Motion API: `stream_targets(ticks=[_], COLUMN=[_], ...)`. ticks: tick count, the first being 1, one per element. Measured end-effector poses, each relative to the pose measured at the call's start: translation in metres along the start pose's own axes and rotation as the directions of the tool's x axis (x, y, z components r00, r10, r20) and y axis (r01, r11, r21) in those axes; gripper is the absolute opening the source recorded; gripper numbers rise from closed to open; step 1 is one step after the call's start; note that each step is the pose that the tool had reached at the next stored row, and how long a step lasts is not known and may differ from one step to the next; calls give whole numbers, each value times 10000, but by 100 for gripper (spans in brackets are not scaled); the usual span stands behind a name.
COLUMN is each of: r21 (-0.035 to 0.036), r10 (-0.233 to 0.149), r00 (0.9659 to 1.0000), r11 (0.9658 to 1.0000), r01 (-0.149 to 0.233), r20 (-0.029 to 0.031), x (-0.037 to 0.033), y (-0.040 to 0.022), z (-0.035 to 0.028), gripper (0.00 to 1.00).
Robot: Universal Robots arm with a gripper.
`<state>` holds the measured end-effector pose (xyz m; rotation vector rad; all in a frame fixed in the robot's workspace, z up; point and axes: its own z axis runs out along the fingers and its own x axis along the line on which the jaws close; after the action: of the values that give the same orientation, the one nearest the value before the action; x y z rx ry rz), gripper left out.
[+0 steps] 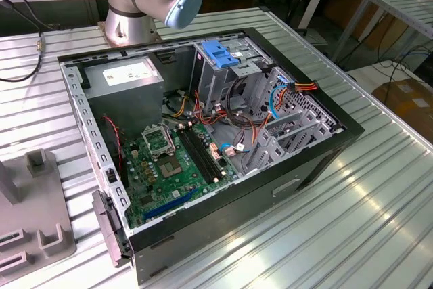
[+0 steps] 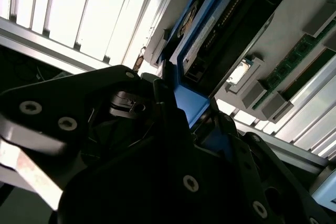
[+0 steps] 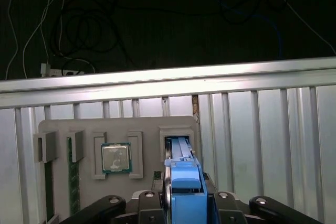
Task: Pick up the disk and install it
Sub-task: 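Pick up the disk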
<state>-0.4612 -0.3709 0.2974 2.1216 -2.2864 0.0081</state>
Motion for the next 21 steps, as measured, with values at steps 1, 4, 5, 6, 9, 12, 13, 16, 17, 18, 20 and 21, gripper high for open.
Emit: stream_targets(ticks=[1, 4, 5, 6, 9, 12, 13, 16, 17, 18, 20, 21], r21=[0, 0, 0, 0, -1, 2, 4, 11, 10, 11, 11, 11], r10=[0, 0, 0, 0, 0, -95, -184, -524, -532, -539, -549, -555], r00=[10000, 10000, 10000, 10000, 10000, 10000, 9998, 9986, 9986, 9985, 9985, 9985], r11=[10000, 10000, 10000, 10000, 10000, 10000, 9998, 9986, 9986, 9985, 9985, 9985], r01=[0, 0, 0, 0, 0, 95, 184, 524, 532, 539, 549, 555], r20=[0, 0, 0, 0, 0, -1, -2, -6, -7, -7, -7, -7], x=[0, 0, 0, 0, 0, 0, 1, 6, 7, 6, 6, 6], y=[0, 0, 0, 0, 0, 0, 0, -1, 0, 0, 0, 0], z=[0, 0, 0, 0, 0, 2, 3, 5, 5, 5, 5, 5], gripper=[37, 37, 37, 37, 37, 37, 37, 37, 37, 37, 37, 37])
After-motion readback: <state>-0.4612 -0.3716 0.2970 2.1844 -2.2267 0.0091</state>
